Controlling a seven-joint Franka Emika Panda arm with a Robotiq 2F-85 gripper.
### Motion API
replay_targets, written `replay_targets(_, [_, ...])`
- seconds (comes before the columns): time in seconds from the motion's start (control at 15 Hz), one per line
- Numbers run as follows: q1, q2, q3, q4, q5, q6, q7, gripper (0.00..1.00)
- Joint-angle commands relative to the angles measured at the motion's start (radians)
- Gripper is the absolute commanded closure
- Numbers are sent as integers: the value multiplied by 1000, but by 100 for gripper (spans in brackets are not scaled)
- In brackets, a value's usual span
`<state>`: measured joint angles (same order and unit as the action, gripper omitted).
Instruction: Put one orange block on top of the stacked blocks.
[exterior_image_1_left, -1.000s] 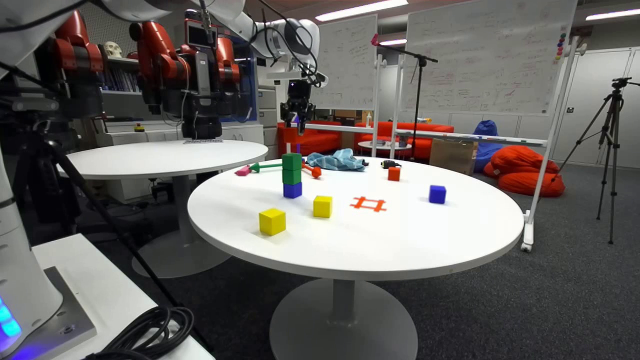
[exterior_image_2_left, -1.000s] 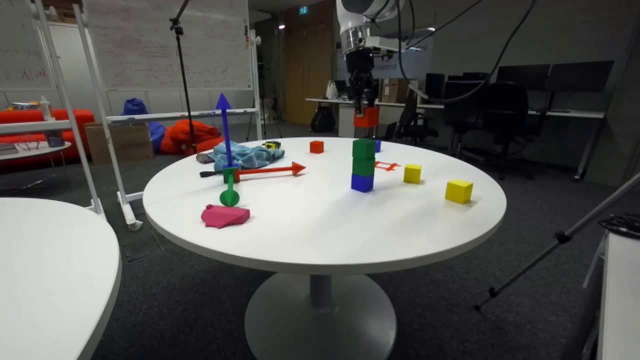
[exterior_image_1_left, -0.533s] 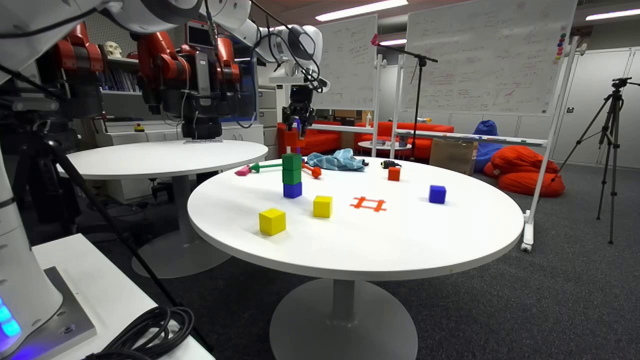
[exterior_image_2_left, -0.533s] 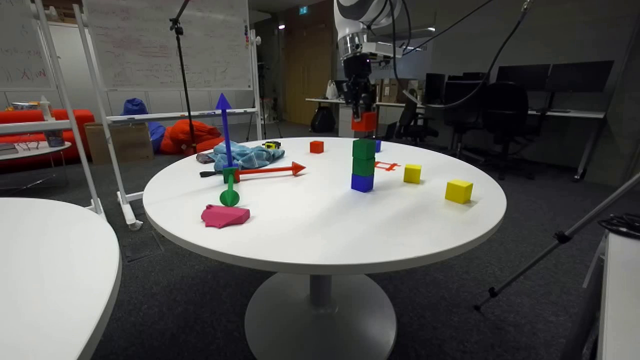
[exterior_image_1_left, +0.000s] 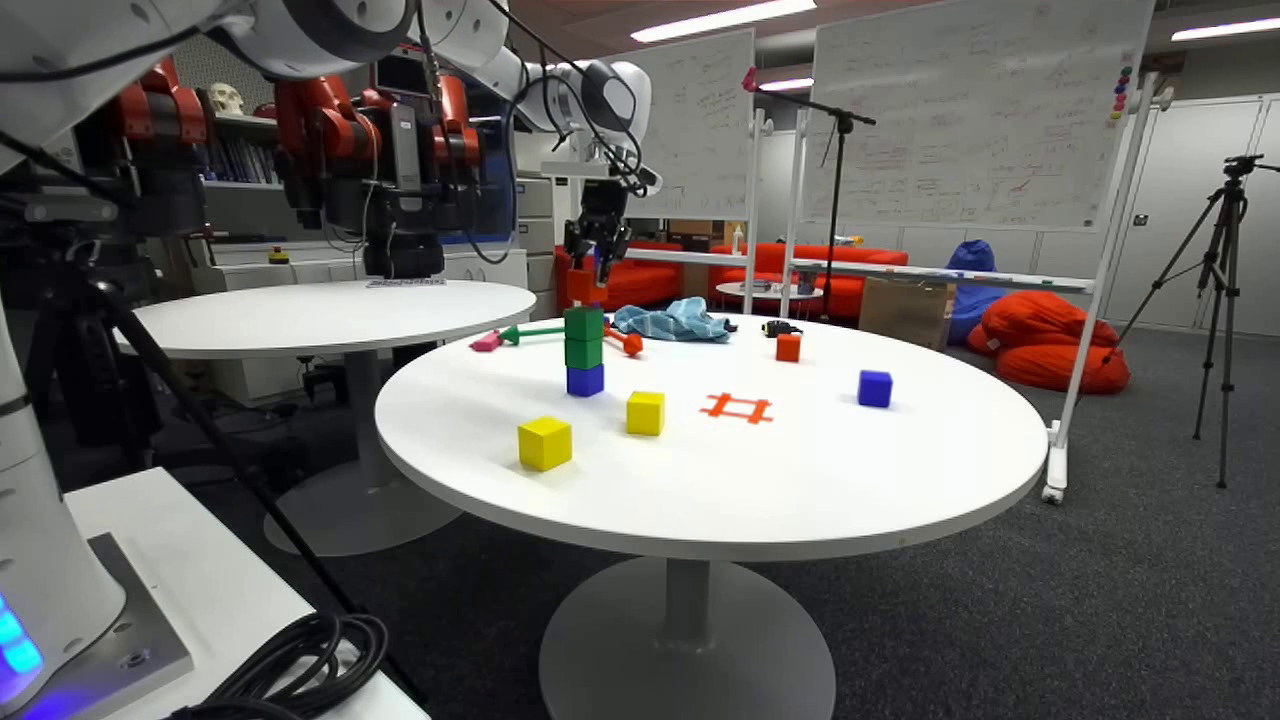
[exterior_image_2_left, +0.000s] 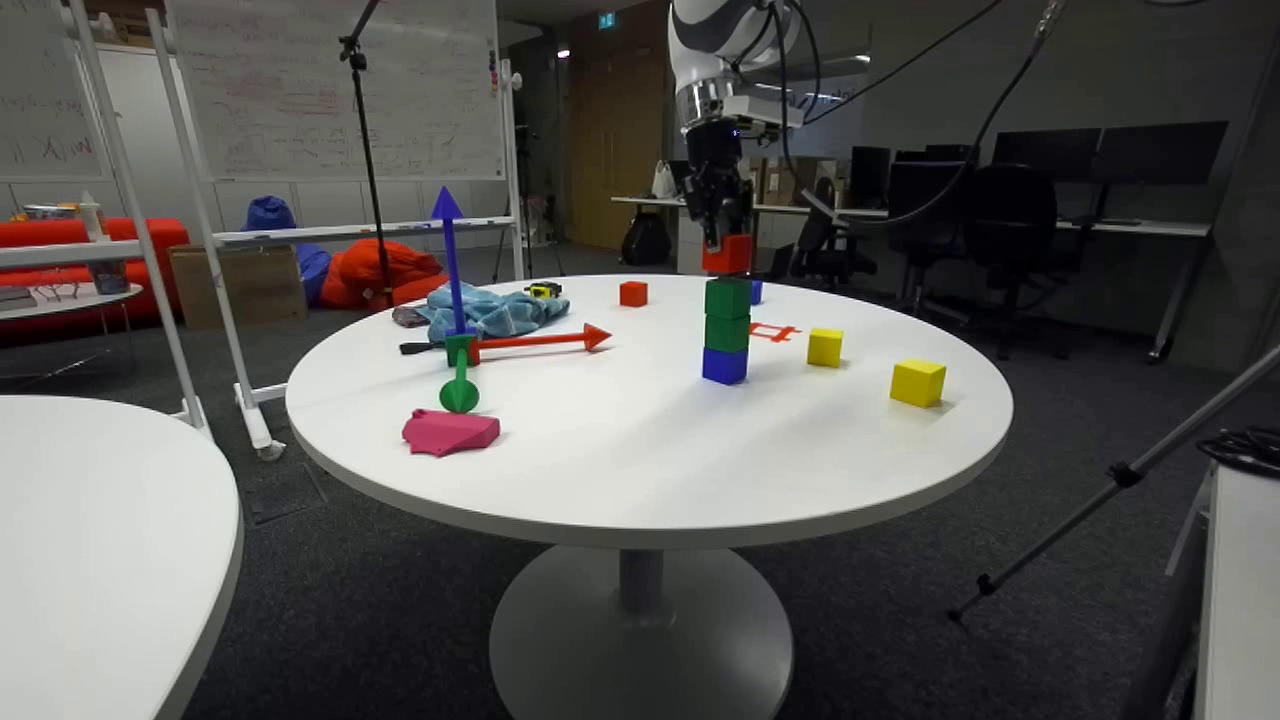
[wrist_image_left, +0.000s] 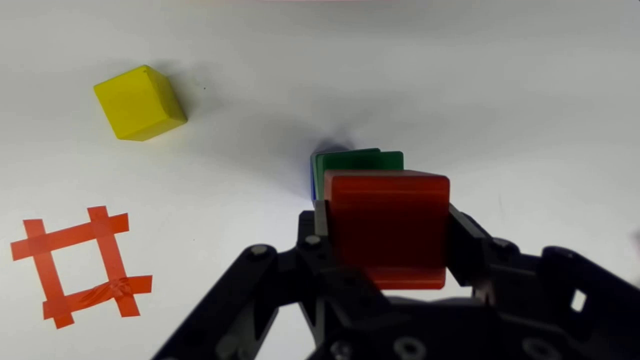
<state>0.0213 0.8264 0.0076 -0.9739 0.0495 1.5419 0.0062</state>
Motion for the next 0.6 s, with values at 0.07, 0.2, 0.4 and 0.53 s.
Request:
replay_targets(0.07, [-25, 34, 19, 57, 30, -61, -21, 71])
replay_targets(0.2, [-27, 36, 19, 54, 34, -63, -20, 71])
replay_targets(0.4, [-33, 40, 19, 54, 37, -62, -21, 71])
replay_targets(0.53, [-34, 46, 19, 58, 38, -67, -20, 71])
